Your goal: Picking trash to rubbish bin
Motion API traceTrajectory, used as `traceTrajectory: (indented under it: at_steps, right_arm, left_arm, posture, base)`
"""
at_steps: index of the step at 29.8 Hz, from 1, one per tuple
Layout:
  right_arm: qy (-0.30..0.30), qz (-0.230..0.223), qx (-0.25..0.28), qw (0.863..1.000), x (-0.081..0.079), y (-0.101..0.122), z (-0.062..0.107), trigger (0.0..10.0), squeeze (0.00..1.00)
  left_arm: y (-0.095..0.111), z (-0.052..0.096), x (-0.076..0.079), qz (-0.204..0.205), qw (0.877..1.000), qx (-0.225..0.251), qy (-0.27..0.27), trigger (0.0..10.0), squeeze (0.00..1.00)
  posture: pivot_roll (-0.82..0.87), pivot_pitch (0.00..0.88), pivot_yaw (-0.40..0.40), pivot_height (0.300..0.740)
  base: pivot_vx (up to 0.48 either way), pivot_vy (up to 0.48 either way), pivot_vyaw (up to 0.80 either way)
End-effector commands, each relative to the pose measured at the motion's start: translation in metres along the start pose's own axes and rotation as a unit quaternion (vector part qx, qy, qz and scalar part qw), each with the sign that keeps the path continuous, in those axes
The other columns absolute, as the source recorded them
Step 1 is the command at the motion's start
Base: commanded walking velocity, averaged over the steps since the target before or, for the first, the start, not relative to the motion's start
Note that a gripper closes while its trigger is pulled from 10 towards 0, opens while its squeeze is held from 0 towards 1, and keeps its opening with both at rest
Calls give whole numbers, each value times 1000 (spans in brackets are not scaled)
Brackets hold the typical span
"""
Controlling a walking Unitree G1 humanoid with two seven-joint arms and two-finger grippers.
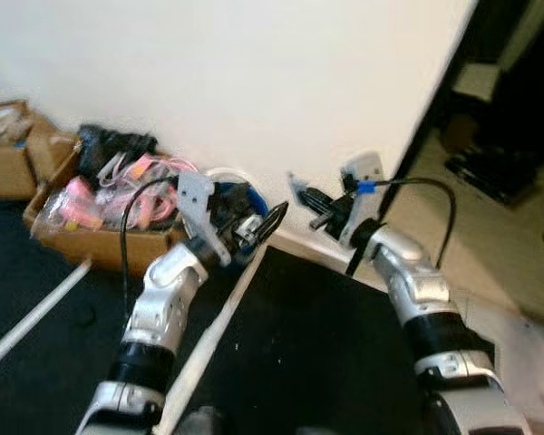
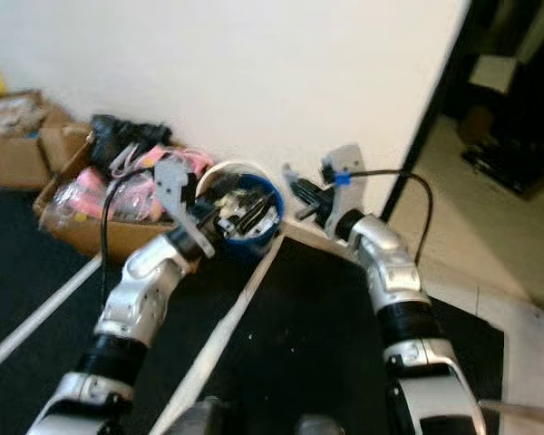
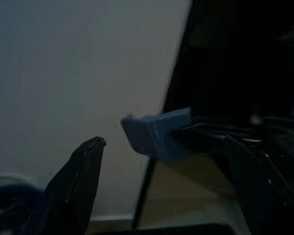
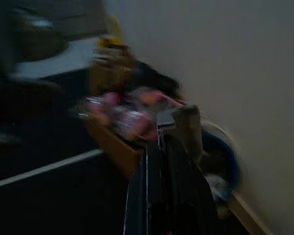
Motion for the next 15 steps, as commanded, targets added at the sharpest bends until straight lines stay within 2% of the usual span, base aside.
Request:
traceTrajectory:
  at_steps: [1, 5, 15]
  right_arm:
    - [5, 6, -7, 1000, -2, -4, 0, 10000, 0]
    - [13, -3, -3, 1000, -5, -3, -1, 10000, 0]
    - [-3, -5, -4, 1000, 2, -4, 0, 10000, 0]
  left_arm:
    - [-8, 0, 1, 4, 1000, -14, 0, 10000, 0]
    - [-9, 1, 3, 7, 1000, -19, -10, 10000, 0]
    - [-9, -6, 4, 3, 1000, -20, -15, 10000, 0]
  posture:
    - [-24, 0, -32, 740]
    - [-19, 0, -30, 740]
    - [-30, 0, -24, 740]
  base:
    - [0, 0, 800]
    - [0, 0, 800]
    - [0, 0, 800]
Point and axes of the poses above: a point about 5 cm out from each wrist's last joint towards the gripper, its own z axis pointing back from the gripper into the wrist, its own y axis along the axis of the wrist's last joint, x = y × z, the point moved 4 cm from there along -z, pointing out of the wrist towards the gripper, and after that the axes turned 11 degrees about z, right-handed, at the moved point
